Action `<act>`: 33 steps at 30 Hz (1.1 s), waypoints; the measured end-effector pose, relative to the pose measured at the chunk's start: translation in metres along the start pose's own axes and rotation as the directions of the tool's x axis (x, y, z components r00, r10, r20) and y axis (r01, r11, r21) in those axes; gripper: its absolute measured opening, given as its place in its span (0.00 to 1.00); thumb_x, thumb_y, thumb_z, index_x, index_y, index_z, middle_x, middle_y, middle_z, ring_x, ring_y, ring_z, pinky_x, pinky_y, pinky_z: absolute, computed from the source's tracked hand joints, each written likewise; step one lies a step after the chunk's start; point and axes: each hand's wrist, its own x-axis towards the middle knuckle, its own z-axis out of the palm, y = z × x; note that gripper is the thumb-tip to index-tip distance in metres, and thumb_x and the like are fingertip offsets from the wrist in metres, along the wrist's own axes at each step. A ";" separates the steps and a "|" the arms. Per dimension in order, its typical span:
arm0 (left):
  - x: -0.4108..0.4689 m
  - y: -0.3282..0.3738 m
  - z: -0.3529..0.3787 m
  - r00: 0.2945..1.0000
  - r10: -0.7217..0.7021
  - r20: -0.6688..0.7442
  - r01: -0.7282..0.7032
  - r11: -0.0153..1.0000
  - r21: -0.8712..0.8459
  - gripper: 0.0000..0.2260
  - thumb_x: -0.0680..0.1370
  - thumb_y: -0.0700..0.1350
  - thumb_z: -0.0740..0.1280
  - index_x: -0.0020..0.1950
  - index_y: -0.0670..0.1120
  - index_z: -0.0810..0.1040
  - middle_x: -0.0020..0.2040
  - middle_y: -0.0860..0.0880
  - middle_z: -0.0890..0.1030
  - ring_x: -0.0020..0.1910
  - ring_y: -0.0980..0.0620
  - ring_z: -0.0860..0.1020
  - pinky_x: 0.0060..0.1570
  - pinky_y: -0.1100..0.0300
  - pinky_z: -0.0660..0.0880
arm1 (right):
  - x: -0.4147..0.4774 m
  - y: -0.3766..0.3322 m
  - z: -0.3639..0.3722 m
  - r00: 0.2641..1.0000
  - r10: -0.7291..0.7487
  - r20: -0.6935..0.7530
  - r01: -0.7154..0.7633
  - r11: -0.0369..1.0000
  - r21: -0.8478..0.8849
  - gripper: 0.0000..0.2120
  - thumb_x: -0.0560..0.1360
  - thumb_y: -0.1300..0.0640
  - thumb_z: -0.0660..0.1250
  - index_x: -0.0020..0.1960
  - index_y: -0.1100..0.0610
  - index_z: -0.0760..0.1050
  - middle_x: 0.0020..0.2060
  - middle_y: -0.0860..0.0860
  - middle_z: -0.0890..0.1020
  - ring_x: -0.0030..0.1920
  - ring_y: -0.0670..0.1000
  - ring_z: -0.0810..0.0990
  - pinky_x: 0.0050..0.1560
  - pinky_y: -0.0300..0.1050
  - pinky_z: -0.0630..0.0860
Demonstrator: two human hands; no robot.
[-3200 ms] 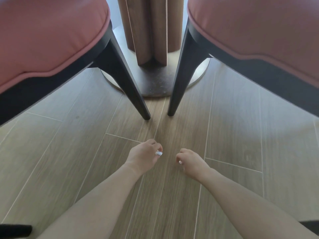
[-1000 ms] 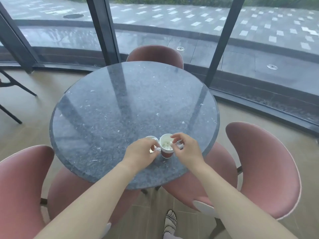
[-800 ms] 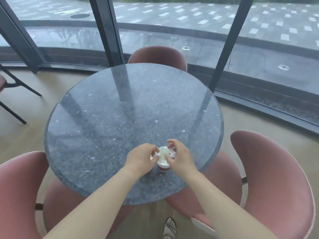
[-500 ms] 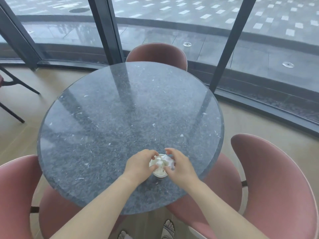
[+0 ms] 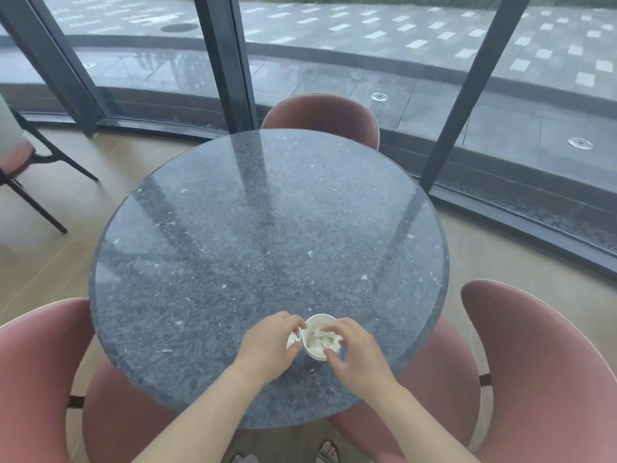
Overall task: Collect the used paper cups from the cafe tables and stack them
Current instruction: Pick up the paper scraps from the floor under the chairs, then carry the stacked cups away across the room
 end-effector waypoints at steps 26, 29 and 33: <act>0.019 -0.006 -0.031 0.951 0.268 0.152 -0.302 0.910 0.284 0.09 0.76 0.46 0.60 0.55 0.51 0.74 0.54 0.52 0.76 0.56 0.48 0.74 0.45 0.55 0.71 | -0.018 -0.027 -0.003 0.984 0.144 -0.109 -0.171 0.936 -0.307 0.03 0.72 0.57 0.63 0.40 0.55 0.71 0.41 0.52 0.78 0.46 0.55 0.75 0.41 0.47 0.69; 0.016 0.007 -0.038 0.922 0.371 0.111 -0.387 0.898 0.209 0.09 0.76 0.47 0.61 0.56 0.54 0.74 0.53 0.55 0.76 0.55 0.51 0.74 0.46 0.56 0.72 | -0.039 -0.039 -0.015 0.956 0.180 -0.231 -0.245 0.925 -0.291 0.04 0.72 0.55 0.64 0.45 0.54 0.74 0.44 0.50 0.80 0.49 0.54 0.76 0.45 0.47 0.72; 0.010 0.029 -0.043 0.870 0.489 0.058 -0.491 0.870 0.043 0.10 0.75 0.48 0.66 0.55 0.55 0.77 0.53 0.58 0.78 0.52 0.53 0.76 0.43 0.59 0.71 | -0.080 -0.054 -0.029 0.873 0.228 -0.432 -0.347 0.911 -0.221 0.12 0.72 0.56 0.66 0.54 0.49 0.76 0.51 0.48 0.81 0.52 0.52 0.76 0.51 0.47 0.74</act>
